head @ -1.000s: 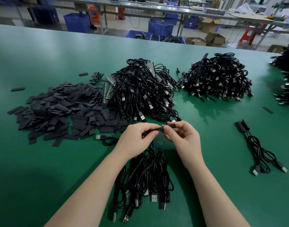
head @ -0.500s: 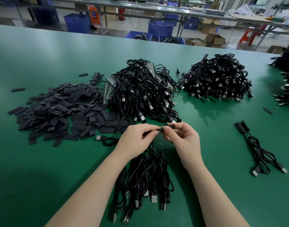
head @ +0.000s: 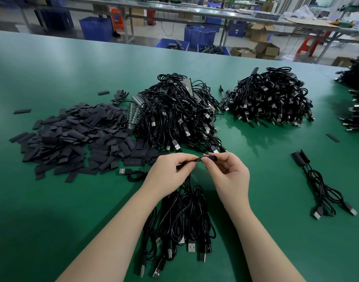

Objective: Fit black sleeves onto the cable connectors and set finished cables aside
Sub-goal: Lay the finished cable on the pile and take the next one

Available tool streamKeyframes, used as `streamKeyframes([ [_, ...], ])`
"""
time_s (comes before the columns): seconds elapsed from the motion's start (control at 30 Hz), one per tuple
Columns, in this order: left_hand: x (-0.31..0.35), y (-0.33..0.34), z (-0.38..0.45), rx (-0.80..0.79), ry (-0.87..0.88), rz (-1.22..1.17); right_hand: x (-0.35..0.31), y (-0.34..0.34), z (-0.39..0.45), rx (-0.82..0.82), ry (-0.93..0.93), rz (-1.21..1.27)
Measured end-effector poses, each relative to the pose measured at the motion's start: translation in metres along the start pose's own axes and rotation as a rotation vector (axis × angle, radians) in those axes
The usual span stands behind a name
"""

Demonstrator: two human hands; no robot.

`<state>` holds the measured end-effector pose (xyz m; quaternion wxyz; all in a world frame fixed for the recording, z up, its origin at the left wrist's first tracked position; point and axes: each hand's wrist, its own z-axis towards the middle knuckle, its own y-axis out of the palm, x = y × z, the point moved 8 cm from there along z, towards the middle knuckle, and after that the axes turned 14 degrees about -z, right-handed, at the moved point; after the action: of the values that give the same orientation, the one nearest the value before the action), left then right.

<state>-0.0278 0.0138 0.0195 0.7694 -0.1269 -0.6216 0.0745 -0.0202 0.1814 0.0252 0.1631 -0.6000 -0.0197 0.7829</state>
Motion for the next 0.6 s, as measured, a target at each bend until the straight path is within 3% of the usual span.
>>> streamKeyframes([
  [0.6,-0.0037,0.0015,-0.0004,0.015,-0.021,-0.026,-0.0101,-0.0002,-0.0052,0.032,-0.146,-0.131],
])
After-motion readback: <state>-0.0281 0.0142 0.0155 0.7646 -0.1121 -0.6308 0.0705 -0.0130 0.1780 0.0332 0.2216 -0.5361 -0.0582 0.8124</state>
